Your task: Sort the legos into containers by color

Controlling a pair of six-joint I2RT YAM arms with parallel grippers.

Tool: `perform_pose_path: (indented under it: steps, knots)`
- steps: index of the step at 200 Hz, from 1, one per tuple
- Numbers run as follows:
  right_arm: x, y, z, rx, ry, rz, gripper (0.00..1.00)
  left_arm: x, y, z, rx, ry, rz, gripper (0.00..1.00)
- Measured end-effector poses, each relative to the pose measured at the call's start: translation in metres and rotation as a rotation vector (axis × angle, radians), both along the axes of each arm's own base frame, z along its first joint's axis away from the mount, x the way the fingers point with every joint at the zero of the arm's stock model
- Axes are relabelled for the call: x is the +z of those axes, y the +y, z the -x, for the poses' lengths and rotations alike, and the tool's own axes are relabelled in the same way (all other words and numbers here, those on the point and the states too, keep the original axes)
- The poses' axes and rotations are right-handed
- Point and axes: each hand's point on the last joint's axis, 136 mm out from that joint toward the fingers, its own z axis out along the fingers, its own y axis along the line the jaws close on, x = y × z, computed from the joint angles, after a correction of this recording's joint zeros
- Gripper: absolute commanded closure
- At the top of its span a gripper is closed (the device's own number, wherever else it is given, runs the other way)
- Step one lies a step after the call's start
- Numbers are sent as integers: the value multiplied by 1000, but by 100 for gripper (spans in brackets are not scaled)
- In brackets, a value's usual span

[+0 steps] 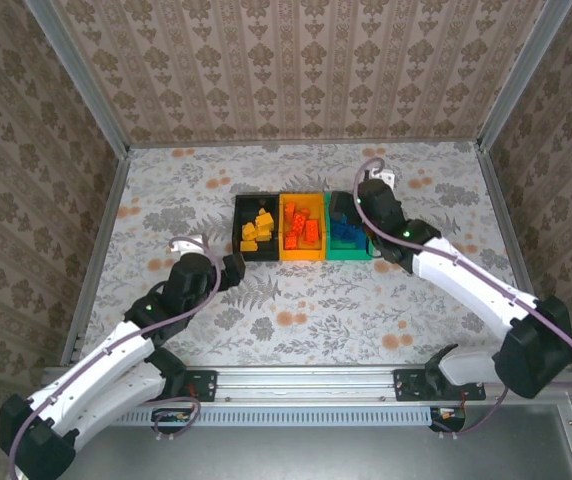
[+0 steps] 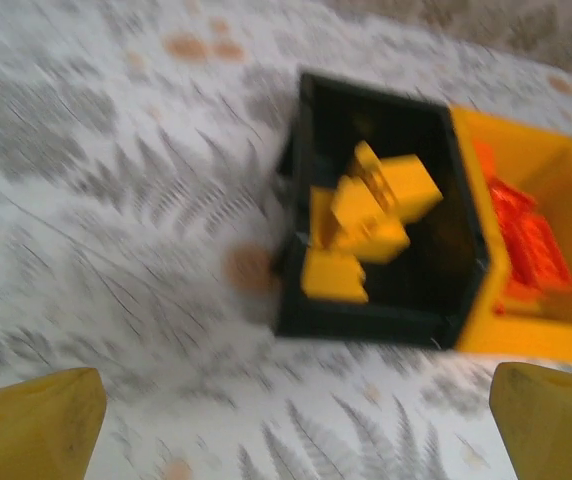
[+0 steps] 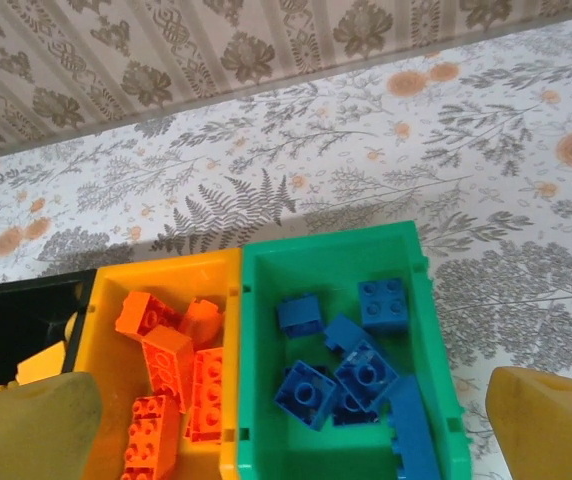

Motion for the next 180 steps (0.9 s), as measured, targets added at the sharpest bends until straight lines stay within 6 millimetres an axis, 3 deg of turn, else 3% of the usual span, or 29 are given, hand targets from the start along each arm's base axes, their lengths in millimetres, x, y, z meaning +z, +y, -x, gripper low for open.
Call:
perform_pose_path:
  steps: [28, 51, 71, 144, 180]
  knots:
    - [-19, -18, 19, -47, 7, 26, 0, 15, 56, -41, 192, -107, -197, 0]
    - [-24, -30, 28, -75, 3, 35, 0, 7, 124, -72, 379, -37, -319, 0]
    - [-25, -39, 32, -97, -8, 34, 0, -9, 156, -89, 438, 24, -388, 0]
    - [-22, -75, 36, -206, -40, 62, 0, -64, 134, -131, 240, -3, -465, 0]
    - [-17, -111, 38, -287, -61, 108, 0, -87, 124, -126, 180, -34, -475, 0]
